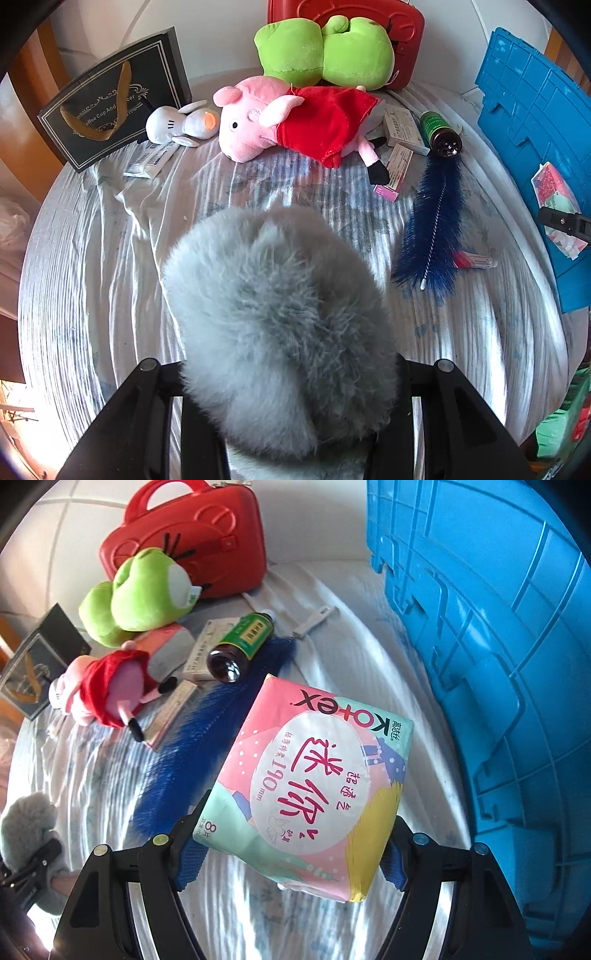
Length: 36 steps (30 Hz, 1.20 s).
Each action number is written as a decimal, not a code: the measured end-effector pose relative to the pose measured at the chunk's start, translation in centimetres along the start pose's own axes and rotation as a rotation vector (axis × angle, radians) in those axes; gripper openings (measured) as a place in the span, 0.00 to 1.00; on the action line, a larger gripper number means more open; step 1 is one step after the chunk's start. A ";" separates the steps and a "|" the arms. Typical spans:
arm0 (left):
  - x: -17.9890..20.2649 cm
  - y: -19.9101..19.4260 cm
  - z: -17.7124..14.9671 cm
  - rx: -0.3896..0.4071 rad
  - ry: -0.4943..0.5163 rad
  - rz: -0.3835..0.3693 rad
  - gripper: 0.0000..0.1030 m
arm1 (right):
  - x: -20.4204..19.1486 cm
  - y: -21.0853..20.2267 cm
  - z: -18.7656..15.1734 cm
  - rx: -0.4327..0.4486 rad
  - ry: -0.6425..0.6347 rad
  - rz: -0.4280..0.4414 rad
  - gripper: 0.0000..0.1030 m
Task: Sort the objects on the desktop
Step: 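Lift and carry the grey plush and Kotex pack over the blue crate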
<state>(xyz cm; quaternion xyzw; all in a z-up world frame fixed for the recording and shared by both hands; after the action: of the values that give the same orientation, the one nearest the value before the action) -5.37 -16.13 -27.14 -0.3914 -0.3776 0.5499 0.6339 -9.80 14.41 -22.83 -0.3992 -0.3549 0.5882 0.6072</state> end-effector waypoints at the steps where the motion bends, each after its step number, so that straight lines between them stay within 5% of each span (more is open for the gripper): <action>1: 0.0 -0.3 0.0 0.003 -0.001 0.000 0.36 | -0.1 -0.4 0.0 0.004 -0.010 0.006 0.74; 36: 5.3 -15.2 3.3 0.222 -0.026 0.002 0.35 | 0.7 -15.4 0.1 0.136 -0.214 0.219 0.74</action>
<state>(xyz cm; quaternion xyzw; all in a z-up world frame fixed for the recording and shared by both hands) -1.64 -11.94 -11.67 -0.3119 -0.3219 0.5940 0.6680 -3.22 15.31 -8.89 -0.3284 -0.3312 0.7126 0.5241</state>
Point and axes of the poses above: each gripper's, at about its wrist camera, not at the fingertips, and y roughly the way its jaws point, x to its right, z to its top, the point moved 1 cm from there along y, roughly the way its jaws point, and after that the axes turned 2 degrees about -y, right-handed, at the moved point
